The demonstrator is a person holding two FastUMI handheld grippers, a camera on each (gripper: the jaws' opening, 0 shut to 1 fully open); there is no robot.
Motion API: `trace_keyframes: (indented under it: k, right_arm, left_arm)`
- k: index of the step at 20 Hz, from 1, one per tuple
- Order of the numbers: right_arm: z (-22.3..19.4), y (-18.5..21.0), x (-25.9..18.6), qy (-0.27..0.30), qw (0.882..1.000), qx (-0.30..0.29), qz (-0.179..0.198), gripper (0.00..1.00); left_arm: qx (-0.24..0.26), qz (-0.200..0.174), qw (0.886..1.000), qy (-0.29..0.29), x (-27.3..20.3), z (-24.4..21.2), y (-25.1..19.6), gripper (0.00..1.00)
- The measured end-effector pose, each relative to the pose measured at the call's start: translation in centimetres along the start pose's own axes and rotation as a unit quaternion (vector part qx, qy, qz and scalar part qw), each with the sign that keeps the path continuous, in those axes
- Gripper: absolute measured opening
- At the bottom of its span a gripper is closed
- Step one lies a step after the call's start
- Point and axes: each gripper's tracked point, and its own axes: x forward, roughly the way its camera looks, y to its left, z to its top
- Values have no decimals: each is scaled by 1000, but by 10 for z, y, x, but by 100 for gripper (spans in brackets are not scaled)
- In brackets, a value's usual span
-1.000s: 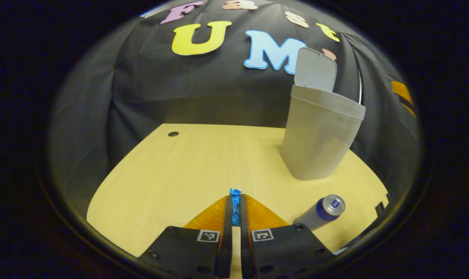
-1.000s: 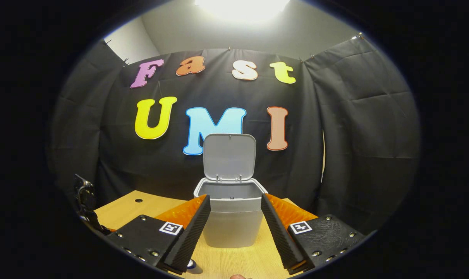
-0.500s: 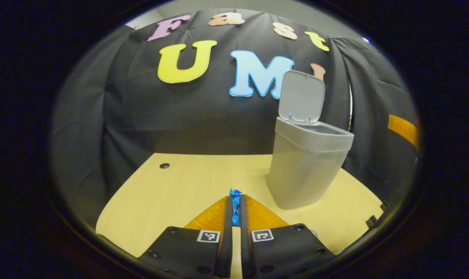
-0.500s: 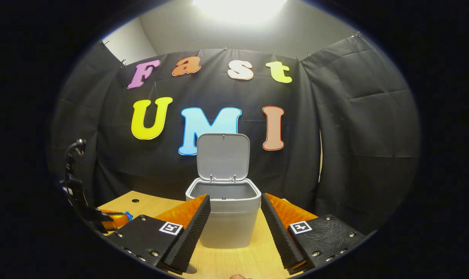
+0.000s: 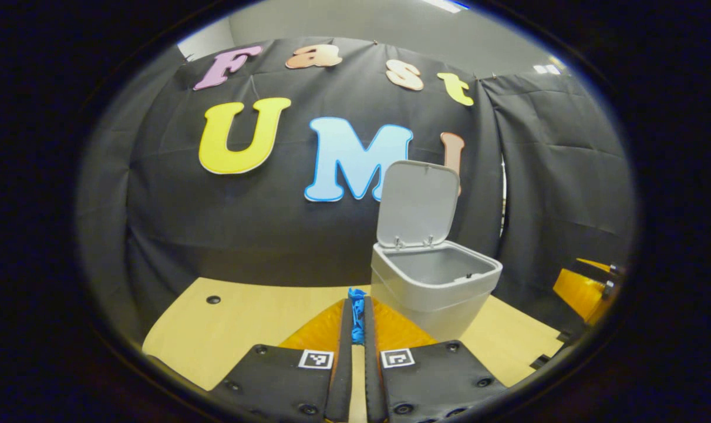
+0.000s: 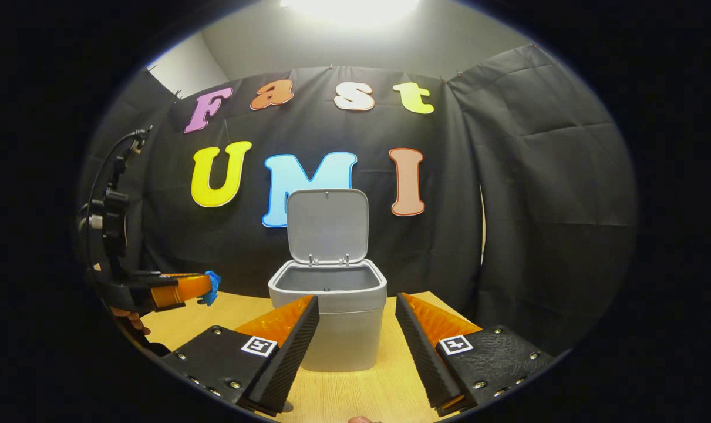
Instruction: Press the lid of the desktop garbage bin to open it, pick up the crumpled paper on the desktop and throw it into the bin, then pick up the pop can on the desktop and drop it into the bin, and finally close the garbage bin lid.
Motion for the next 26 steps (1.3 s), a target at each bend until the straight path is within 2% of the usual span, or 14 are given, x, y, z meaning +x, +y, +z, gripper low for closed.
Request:
trace_keyframes:
  k: [7,9,16,19,23,24,25,26]
  right_arm:
    - [-3,-15,19,9,1000,-1,-2,85]
    - [-6,-20,22,14,1000,-1,-4,85]
    - [-14,-37,25,26,999,3,-25,85]
    - [-16,-40,25,31,999,1,-30,85]
    - [-17,-39,25,33,999,-1,-31,85]
    - [-18,-39,24,33,999,-3,-31,85]
    - [-17,-37,24,34,999,-6,-30,85]
    - [-18,-35,25,34,999,-7,-28,85]
  left_arm:
    - [12,-39,999,-20,48,22,-45,15]
    - [16,-47,999,-19,61,20,-56,17]
    - [34,-73,997,-15,100,14,-85,15]
    - [34,-75,997,0,114,2,-85,22]
    - [28,-77,997,11,120,-9,-85,36]
    - [25,-81,996,12,119,-8,-86,31]
    - [23,-81,996,11,120,-8,-85,47]
    - [22,-83,996,10,119,-8,-85,57]
